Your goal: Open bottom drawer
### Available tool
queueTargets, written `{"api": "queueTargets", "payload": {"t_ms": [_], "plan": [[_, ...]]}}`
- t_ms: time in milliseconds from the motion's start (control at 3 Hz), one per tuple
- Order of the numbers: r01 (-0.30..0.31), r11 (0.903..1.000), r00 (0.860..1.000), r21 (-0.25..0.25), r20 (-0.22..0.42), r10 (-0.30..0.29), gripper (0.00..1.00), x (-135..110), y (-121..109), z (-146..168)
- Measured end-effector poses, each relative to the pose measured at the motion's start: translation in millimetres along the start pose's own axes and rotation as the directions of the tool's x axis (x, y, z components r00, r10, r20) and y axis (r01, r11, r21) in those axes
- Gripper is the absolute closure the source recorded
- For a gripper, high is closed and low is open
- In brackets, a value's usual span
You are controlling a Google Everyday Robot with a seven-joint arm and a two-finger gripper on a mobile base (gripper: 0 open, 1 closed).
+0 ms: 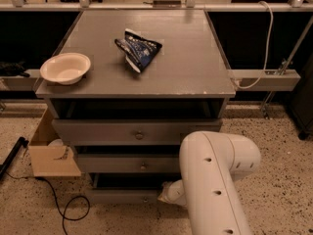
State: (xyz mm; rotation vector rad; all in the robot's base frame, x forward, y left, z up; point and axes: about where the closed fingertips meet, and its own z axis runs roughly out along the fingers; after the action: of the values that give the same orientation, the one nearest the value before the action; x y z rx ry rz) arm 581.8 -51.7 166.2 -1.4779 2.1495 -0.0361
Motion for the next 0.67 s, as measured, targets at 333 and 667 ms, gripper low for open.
{"api": "queueTargets", "payload": {"t_ms": [333,667], "plan": [[0.0,1.0,1.0,0.0,0.0,0.0,1.0,0.0,0.0,0.0],[0.0,1.0,1.0,0.0,0.0,0.0,0.82,0.0,0.0,0.0]]}}
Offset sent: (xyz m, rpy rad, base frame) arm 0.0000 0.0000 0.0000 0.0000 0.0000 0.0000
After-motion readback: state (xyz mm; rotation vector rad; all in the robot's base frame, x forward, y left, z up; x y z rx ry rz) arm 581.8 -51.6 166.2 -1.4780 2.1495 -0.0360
